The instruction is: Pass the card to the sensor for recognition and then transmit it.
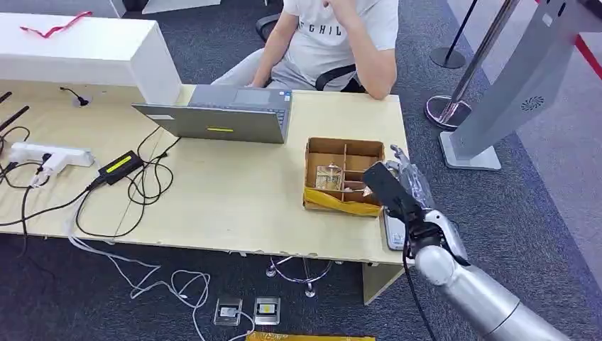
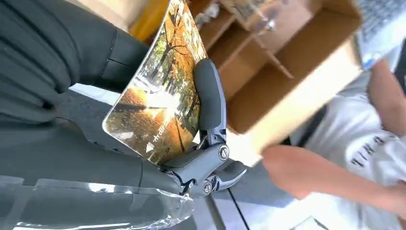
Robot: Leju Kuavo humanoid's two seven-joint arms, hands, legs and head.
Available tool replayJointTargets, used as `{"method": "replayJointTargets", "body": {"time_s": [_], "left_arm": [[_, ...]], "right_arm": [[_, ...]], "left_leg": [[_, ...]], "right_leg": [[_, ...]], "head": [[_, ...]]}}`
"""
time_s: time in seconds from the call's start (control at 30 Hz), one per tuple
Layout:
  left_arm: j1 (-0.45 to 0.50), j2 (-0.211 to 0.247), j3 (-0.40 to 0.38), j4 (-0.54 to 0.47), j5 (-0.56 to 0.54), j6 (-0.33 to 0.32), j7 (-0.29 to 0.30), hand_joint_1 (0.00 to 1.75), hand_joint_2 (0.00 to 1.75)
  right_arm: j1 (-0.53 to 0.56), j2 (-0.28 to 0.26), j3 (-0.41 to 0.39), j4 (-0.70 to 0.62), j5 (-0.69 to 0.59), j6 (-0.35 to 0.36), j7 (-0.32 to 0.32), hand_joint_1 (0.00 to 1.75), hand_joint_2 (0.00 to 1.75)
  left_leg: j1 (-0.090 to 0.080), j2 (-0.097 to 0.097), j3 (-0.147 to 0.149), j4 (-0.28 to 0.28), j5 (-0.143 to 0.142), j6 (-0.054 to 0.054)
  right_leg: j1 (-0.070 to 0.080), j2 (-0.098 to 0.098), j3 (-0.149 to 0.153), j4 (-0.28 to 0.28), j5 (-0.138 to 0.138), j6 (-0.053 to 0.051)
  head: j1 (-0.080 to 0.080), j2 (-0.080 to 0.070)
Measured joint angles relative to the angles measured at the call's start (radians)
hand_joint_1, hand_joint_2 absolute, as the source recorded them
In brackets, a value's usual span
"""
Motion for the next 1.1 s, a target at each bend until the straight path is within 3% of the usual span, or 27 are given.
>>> {"method": "replayJointTargets", "body": {"time_s": [0.23,0.5,0.87,1.1], "left_arm": [[0.000,0.000,-0.001,0.000,0.000,-0.004,0.001,0.00,0.00],[0.000,-0.002,-0.001,0.000,0.003,-0.009,0.011,0.00,0.00],[-0.003,-0.013,-0.001,0.000,0.000,0.001,0.003,0.00,0.00],[-0.003,-0.015,-0.001,0.000,0.004,0.000,0.008,0.00,0.00]], "right_arm": [[-0.078,-0.020,0.000,-0.035,0.057,0.008,0.054,1.75,1.75],[-0.154,-0.020,0.004,-0.028,0.078,0.026,0.055,1.75,1.75],[-0.240,0.081,0.053,0.154,0.108,0.008,0.003,1.75,1.75],[-0.270,0.129,0.078,0.271,0.131,-0.001,0.007,1.75,1.75]], "left_leg": [[0.000,0.000,0.000,0.000,0.000,0.000],[0.000,0.000,-0.001,0.000,0.000,0.000],[0.000,-0.002,-0.002,0.000,0.000,0.000],[0.000,-0.002,-0.002,0.000,0.000,0.000]], "right_leg": [[0.000,0.000,0.000,0.000,0.000,0.000],[0.000,0.000,-0.001,0.000,0.000,0.000],[0.000,-0.001,-0.001,0.000,0.000,0.000],[0.000,0.000,-0.001,0.000,0.000,0.000]], "head": [[0.000,0.000],[0.000,0.000],[0.000,0.000],[0.000,0.000]]}}
